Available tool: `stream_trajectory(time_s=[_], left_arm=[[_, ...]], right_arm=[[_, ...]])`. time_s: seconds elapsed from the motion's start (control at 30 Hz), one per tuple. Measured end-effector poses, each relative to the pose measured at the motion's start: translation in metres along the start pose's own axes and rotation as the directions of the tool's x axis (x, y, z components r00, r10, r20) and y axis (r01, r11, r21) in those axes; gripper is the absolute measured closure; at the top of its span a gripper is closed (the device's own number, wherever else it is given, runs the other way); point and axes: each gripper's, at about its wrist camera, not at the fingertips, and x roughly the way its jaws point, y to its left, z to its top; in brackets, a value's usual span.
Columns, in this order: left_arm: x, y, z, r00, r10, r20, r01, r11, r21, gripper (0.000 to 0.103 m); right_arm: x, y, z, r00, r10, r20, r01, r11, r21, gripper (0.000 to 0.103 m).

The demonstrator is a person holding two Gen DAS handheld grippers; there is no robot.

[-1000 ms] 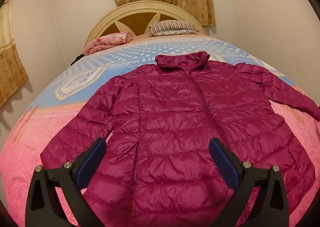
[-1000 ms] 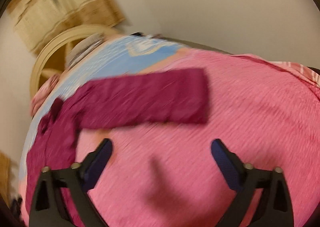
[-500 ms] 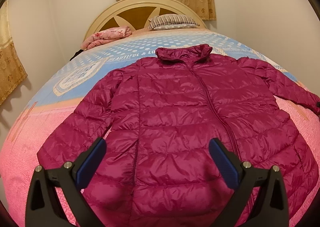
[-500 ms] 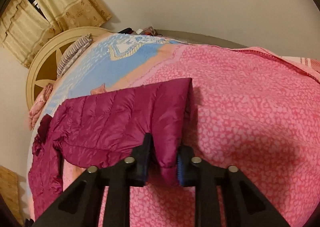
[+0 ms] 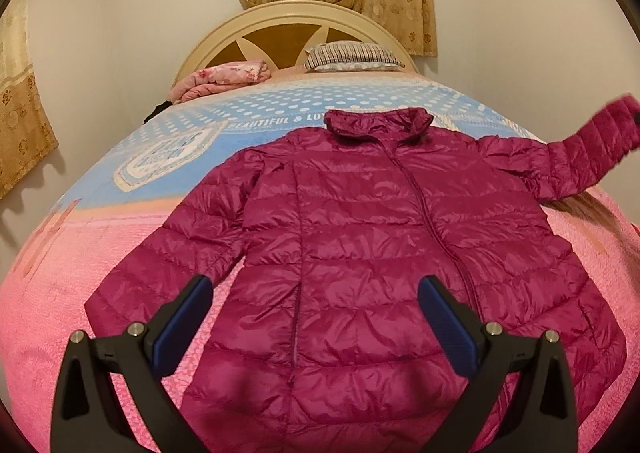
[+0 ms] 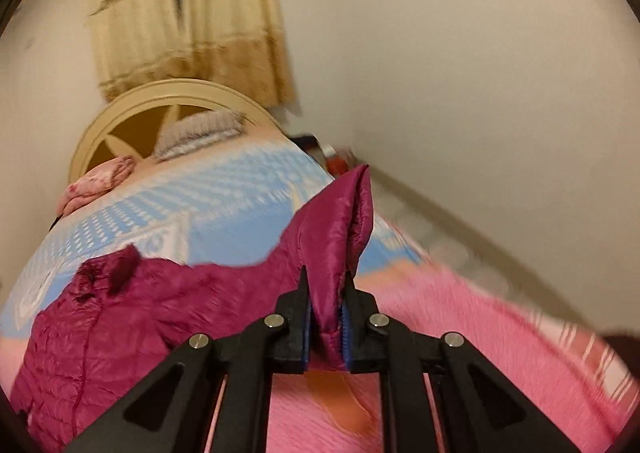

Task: Fold large clothes
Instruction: 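Lift the held sleeve and fold it across the jacket body with the right tool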

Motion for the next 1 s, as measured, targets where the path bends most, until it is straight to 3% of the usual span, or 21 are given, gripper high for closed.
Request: stream_trajectory(time_s=[0.2, 0.43, 0.67, 1.0], left_arm=[[-0.001, 0.015, -0.003, 1.000, 0.009, -0.003, -0.009, 1.000, -0.012, 0.000], [0.000, 0.035, -0.005, 1.000, 0.020, -0.003, -0.020, 0.999, -0.037, 0.000], [-0.002, 0.052, -0.006, 0.999, 0.039, -0.007, -0.039, 0.998, -0.058, 0.000], [0.004, 0.070, -0.004, 0.998, 0.054, -0.022, -0.056, 0.995, -0.088, 0.000]], right_arm=[[-0.030, 0.079, 0.021, 0.993, 0.090, 0.074, -0.075, 0.979, -0.187, 0.093], [-0.050, 0.168, 0.020, 0.972, 0.212, 0.104, -0.164, 0.922, -0.351, 0.093], [-0.045, 0.238, 0.000, 0.946, 0.317, 0.072, -0.255, 0.861, -0.441, 0.093], [-0.027, 0.290, -0.050, 0.921, 0.389, -0.027, -0.341, 0.770, -0.539, 0.093]])
